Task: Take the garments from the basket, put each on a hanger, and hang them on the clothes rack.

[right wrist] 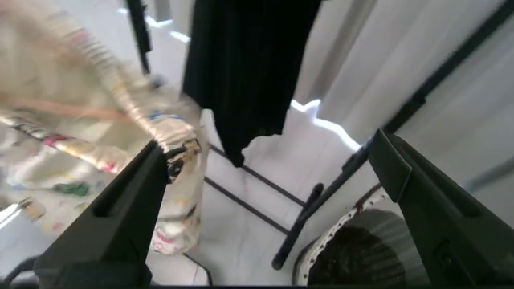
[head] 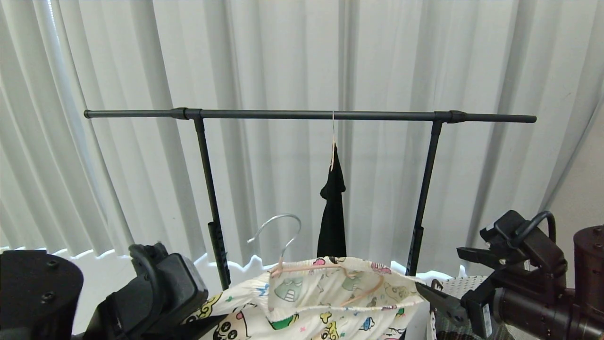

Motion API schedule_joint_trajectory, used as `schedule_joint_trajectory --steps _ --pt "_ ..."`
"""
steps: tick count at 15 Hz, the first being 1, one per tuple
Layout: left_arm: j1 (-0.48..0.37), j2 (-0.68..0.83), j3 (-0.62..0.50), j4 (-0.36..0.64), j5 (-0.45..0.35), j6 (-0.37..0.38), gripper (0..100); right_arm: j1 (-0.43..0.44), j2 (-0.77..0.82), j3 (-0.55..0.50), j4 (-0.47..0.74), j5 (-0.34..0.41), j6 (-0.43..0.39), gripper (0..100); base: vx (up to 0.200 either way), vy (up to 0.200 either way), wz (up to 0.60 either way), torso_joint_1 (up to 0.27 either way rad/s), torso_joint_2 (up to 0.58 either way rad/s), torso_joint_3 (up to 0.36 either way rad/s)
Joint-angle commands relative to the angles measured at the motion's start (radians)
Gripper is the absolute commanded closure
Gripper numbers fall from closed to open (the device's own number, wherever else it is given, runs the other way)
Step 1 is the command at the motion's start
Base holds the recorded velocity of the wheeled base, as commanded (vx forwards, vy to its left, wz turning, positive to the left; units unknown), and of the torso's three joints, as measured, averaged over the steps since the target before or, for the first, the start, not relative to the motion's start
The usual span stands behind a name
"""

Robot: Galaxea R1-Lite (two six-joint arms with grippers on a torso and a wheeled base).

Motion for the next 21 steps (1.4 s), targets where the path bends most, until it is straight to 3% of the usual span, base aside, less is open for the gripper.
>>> schedule_joint_trajectory --steps 1,4,6,7,12,14,16,18,21 --pt "0.005 0.049 -0.015 -0.036 0.002 -0.026 100 0.099 -0.042 -0.004 0.037 0.002 -0.01 0 0.0 0.0 0.0 0.0 0.0 0.0" --pt "0.002 0.049 -0.014 -0.079 -0.004 -0.027 100 0.16 -0.06 -0.004 0.074 0.014 -0.082 0 0.0 0.0 0.0 0.0 0.0 0.0" --pt "-0.042 0.06 -0.001 -0.09 -0.018 -0.026 100 0.166 -0.056 -0.022 0.085 0.103 -0.219 0 0.0 0.0 0.0 0.0 0.0 0.0" --pt "-0.067 0.063 0.009 -0.09 -0.024 -0.024 100 0.166 -0.048 -0.036 0.091 0.132 -0.246 0 0.0 0.0 0.0 0.0 0.0 0.0" --pt "-0.189 0.07 0.038 -0.13 -0.072 -0.024 100 0.168 -0.003 -0.149 0.178 0.247 -0.294 0 0.0 0.0 0.0 0.0 0.0 0.0" --pt "-0.211 0.072 0.038 -0.155 -0.112 -0.013 100 0.168 0.026 -0.178 0.206 0.325 -0.334 0 0.0 0.0 0.0 0.0 0.0 0.0" --pt "-0.213 0.072 0.048 -0.155 -0.119 0.017 100 0.168 0.041 -0.234 0.319 0.378 -0.409 0 0.0 0.0 0.0 0.0 0.0 0.0" --pt "-0.213 0.07 0.055 -0.155 -0.119 0.039 100 0.166 0.049 -0.255 0.379 0.405 -0.429 0 0.0 0.0 0.0 0.0 0.0 0.0" --pt "-0.213 0.07 0.049 -0.156 -0.119 0.04 100 0.166 0.086 -0.255 0.378 0.407 -0.429 0 0.0 0.0 0.0 0.0 0.0 0.0"
